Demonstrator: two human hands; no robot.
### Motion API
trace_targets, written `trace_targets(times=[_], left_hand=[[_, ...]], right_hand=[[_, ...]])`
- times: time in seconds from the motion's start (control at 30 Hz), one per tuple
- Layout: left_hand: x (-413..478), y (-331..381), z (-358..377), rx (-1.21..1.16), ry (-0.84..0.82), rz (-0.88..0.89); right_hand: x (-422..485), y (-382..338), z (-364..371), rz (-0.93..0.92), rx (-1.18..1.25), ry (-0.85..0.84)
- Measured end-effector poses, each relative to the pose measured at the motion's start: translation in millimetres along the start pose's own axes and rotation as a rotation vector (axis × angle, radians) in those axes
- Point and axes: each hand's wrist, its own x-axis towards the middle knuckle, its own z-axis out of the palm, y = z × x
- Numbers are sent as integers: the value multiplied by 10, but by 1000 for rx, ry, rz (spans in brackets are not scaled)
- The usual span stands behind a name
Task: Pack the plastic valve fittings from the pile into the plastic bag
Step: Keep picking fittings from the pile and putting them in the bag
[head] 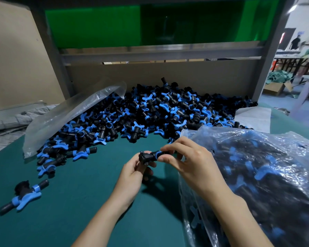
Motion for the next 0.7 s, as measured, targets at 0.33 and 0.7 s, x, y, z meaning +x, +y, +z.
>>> trace_targets(times=[0.33,0.7], left_hand=[[19,19,-49,-101,31,31],[30,-7,-55,-113,62,36]], right_hand=[[-30,296,49,282,-119,-128],[-43,229,29,253,-135,-67]])
